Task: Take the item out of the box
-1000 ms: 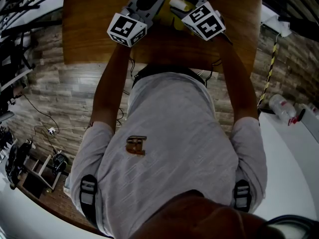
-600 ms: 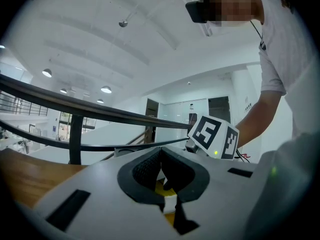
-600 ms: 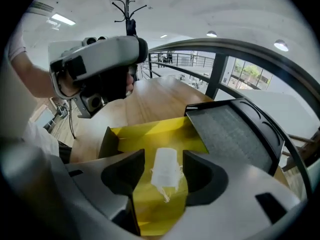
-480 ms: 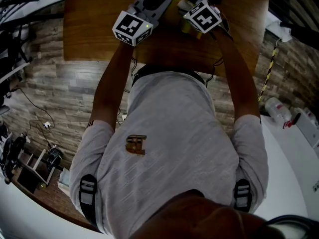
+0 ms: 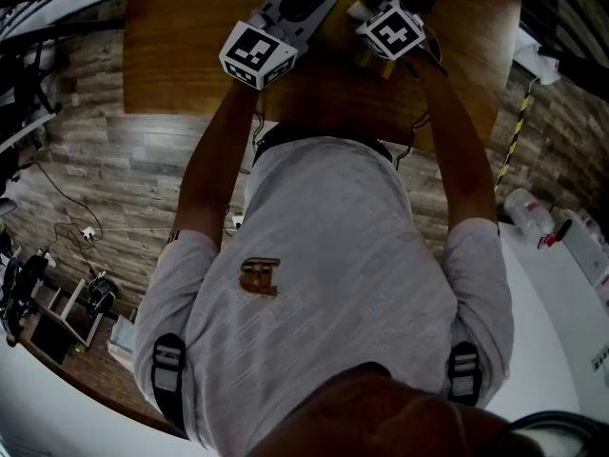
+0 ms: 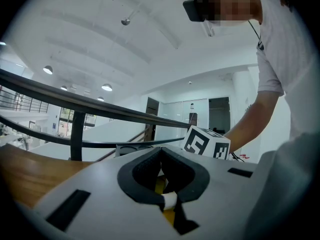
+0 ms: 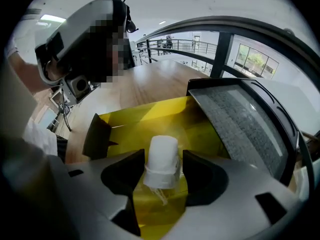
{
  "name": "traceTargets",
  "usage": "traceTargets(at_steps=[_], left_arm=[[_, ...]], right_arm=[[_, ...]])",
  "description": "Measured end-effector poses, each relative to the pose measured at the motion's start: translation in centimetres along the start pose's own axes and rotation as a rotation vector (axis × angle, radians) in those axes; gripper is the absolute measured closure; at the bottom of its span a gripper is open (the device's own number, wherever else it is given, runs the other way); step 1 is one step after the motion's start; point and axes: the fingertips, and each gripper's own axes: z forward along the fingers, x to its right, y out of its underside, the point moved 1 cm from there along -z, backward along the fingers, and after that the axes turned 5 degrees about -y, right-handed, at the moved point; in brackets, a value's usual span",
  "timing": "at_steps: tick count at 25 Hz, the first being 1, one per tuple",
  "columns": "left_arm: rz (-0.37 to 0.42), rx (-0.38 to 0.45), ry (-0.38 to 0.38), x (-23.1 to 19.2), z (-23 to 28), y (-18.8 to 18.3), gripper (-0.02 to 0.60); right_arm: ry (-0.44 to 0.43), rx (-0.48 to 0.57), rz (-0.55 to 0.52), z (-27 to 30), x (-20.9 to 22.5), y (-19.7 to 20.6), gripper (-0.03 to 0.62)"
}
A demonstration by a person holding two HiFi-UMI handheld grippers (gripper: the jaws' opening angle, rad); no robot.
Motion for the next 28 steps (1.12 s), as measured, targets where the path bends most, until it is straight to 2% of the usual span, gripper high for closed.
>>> traceTargets(at_steps=[14, 22, 28], left_arm=[[0.002, -0.012, 0.004, 0.2, -0.3, 0.6, 0.561], [0.014, -0.014, 0.01, 1.0, -0.1, 0.1, 0.561], [0.02, -0.02, 0.022, 2.2, 0.2, -0.2, 0.561]], right_arm=[[-0.002, 0.004, -0.007, 0.4, -0.2, -0.1, 0.393], [0.016, 0.091, -0.003, -2.6, -0.3, -0.8, 0.395], [0.023, 0.196, 0.024, -5.8, -1.0, -0.9, 0.395]])
